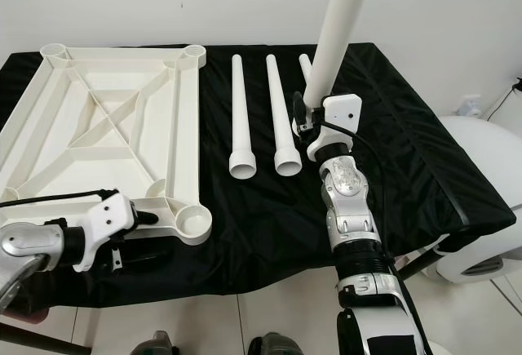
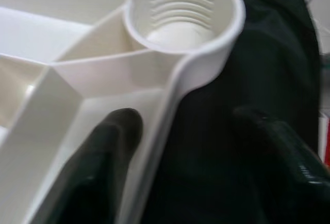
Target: Building children table
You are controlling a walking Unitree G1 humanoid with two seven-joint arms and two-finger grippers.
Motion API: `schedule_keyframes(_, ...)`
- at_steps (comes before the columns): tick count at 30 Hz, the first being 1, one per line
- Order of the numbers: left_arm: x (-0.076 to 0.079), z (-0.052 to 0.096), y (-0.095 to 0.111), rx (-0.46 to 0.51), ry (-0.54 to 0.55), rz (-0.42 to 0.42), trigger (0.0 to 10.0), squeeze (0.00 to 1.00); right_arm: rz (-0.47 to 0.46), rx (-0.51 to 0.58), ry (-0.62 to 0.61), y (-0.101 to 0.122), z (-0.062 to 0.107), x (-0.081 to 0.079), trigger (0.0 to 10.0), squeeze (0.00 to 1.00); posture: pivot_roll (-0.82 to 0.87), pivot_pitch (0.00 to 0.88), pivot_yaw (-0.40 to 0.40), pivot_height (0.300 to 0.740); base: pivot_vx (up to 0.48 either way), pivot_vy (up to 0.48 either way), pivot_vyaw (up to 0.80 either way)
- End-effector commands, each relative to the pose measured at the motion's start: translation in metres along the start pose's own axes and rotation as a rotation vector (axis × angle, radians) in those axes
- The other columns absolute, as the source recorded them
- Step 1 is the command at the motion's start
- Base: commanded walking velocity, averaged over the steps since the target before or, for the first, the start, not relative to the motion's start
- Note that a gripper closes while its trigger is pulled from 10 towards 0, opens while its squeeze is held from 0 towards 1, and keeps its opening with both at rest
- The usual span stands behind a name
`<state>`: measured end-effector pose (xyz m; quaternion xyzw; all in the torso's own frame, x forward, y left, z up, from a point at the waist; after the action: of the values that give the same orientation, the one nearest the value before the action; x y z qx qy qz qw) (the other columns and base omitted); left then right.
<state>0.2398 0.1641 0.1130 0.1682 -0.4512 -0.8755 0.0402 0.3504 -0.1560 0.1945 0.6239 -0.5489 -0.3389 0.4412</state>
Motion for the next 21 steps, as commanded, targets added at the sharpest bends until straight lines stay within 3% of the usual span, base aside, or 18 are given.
schedule_keyframes(1, 0.002, -0.004, -0.002, -0.012, -0.03, 0.002, 0.0, 0.0, 0.024, 0.005, 0.005, 0.003, 0.0, 0.002, 10.0, 0.0, 0.04, 0.0, -0.029, 0.74, 0.0, 0.0, 0.0)
schedule_keyframes(11, -0.002, -0.014, 0.009, 0.027, -0.048, -0.031, 0.0, 0.0, 0.035, 0.005, -0.004, 0.004, 0.002, 0.006, 10.0, 0.0, 0.03, 0.0, -0.022, 0.74, 0.0, 0.0, 0.0)
schedule_keyframes(14, -0.005, -0.026, 0.02, 0.064, -0.064, -0.052, 0.0, 0.0, 0.04, 0.006, -0.011, 0.005, 0.002, 0.008, 10.0, 0.0, 0.02, 0.0, -0.014, 0.74, 0.0, 0.0, 0.0)
schedule_keyframes(15, -0.005, -0.029, 0.023, 0.073, -0.068, -0.058, 1.8, 0.0, 0.041, 0.007, -0.013, 0.005, 0.002, 0.009, 10.0, 0.0, 0.02, 0.0, -0.013, 0.74, 0.0, 0.0, 0.0)
schedule_keyframes(16, -0.007, -0.033, 0.027, 0.086, -0.067, -0.064, 4.7, 0.0, 0.042, 0.007, -0.016, 0.005, 0.003, 0.009, 10.0, 0.0, 0.02, 0.0, -0.013, 0.74, 0.0, 0.0, 0.0)
schedule_keyframes(17, -0.007, -0.033, 0.027, 0.086, -0.067, -0.064, 4.7, 0.0, 0.042, 0.007, -0.016, 0.005, 0.003, 0.009, 10.0, 0.0, 0.02, 0.0, -0.013, 0.74, 0.0, 0.0, 0.0)
schedule_keyframes(18, -0.009, -0.037, 0.031, 0.097, -0.063, -0.073, 10.0, 0.0, 0.042, 0.007, -0.019, 0.005, 0.003, 0.009, 10.0, 0.0, 0.01, 0.0, -0.011, 0.74, 0.0, 0.0, 0.0)
schedule_keyframes(21, -0.011, -0.044, 0.038, 0.12, -0.058, -0.08, 10.0, 0.0, 0.043, 0.008, -0.024, 0.006, 0.003, 0.01, 10.0, 0.0, 0.01, 0.0, -0.009, 0.74, 0.0, 0.0, 0.0)
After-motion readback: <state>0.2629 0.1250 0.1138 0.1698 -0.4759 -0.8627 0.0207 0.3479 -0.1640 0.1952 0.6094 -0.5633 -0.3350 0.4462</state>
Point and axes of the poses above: a point about 5 cm out from each wrist's last joint towards the gripper, its own z axis pointing back from the gripper into the wrist, its own y axis along the axis of the wrist's last joint, x = y × z, the point moved 1 cm from there along -z, pointing out of the wrist towards the gripper, and after that the axes turned 7 degrees about -z, right-handed, at the moved point
